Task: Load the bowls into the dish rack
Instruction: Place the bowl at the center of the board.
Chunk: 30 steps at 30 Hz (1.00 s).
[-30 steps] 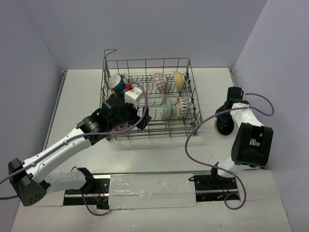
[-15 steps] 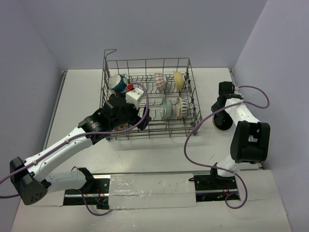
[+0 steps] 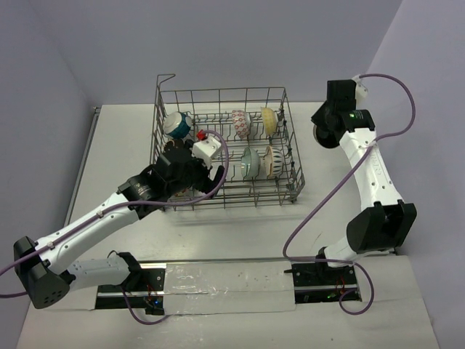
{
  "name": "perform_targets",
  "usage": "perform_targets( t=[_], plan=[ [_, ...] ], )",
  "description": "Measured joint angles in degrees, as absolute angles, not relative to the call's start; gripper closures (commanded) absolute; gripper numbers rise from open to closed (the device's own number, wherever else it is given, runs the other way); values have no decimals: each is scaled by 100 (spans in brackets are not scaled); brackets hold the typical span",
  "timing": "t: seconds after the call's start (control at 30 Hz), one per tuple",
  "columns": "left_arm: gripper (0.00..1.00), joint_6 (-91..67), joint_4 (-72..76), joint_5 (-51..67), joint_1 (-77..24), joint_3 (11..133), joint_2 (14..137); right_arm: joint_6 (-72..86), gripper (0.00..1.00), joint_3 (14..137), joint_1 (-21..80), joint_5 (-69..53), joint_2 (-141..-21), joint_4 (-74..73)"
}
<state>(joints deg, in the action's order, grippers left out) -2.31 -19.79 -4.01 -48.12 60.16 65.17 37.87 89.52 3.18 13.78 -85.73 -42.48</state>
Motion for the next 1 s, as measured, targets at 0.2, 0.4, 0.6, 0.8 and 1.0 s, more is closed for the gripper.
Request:
perform_targets(
  t=[0.2, 0.4, 0.6, 0.8, 1.0],
  plan=[
    [1, 244, -2012, -786, -5251, 6071, 6495, 3839, 100, 9463, 475, 642, -8809, -4639],
    [1, 596, -2163, -1310, -5857, 6573, 6648, 3946, 100, 9472, 725, 16, -8903, -4842],
    [1, 1149, -2224, -2340, -6753, 7011, 7210, 3977, 100, 9474, 976, -537, -8899, -4893],
    [1, 2060, -2257, -3218, -7485, 7336, 8060, 3933, 100, 9472, 1120, -1004, -8877, -4893],
    [1, 2971, -2165, -3667, -7688, 7601, 8466, 3819, 100, 9430, 1341, -1208, -8746, -4912]
  ],
)
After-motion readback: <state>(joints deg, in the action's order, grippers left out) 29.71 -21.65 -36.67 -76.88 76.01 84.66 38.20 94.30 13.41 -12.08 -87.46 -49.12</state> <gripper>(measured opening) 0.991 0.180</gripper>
